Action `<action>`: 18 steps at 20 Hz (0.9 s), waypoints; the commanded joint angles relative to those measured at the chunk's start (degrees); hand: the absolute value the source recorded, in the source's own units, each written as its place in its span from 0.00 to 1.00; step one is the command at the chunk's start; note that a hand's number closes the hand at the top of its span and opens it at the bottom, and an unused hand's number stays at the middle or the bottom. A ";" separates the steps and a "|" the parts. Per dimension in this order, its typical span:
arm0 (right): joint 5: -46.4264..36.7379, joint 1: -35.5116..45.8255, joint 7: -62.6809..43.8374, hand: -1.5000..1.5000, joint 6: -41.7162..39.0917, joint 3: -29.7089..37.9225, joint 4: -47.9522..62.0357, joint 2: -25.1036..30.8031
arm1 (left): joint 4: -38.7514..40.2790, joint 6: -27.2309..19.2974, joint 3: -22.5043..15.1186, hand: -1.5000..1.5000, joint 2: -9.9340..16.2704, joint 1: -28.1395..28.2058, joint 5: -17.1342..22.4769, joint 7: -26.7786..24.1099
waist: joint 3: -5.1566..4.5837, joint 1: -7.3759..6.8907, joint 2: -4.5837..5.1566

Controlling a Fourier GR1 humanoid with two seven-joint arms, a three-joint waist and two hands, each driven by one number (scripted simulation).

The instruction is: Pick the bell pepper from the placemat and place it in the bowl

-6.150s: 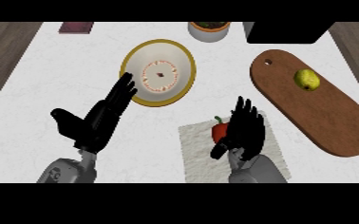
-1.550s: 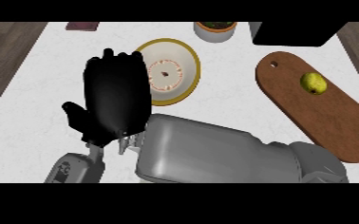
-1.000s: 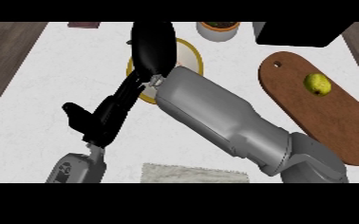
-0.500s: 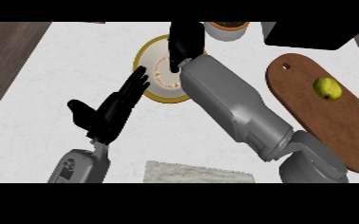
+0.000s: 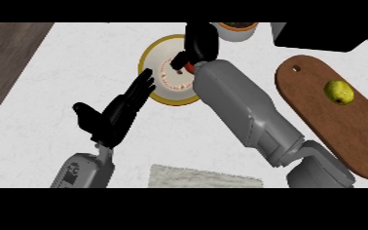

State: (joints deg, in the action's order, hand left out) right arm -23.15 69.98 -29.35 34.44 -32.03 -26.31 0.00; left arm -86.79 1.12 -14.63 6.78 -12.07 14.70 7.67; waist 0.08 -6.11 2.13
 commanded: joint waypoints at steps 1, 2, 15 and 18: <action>5.51 -3.85 7.79 0.00 12.95 5.45 -7.41 0.00 | 0.85 0.21 1.60 0.50 0.75 -0.11 0.34 -0.79 | 0.16 1.02 -0.32; 6.16 -4.46 11.04 0.00 15.30 6.15 -8.74 0.00 | 0.29 0.35 1.25 0.50 1.02 0.93 0.42 -0.17 | 0.18 0.61 -0.31; 16.03 -35.47 32.31 0.00 19.59 -5.32 -50.82 0.00 | -0.18 -1.49 4.15 0.50 1.90 5.50 -0.69 -2.12 | -0.02 7.70 -2.73; 11.88 -45.54 32.60 0.00 21.64 -13.18 -60.86 2.18 | -1.98 -1.03 5.15 0.50 2.23 4.66 1.06 0.30 | -0.05 8.16 -2.90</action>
State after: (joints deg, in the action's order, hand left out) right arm -8.70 36.01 0.62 53.77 -38.26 -75.57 0.86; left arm -88.16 -0.34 -10.65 8.22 -7.69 15.15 7.63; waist 0.06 0.89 -0.53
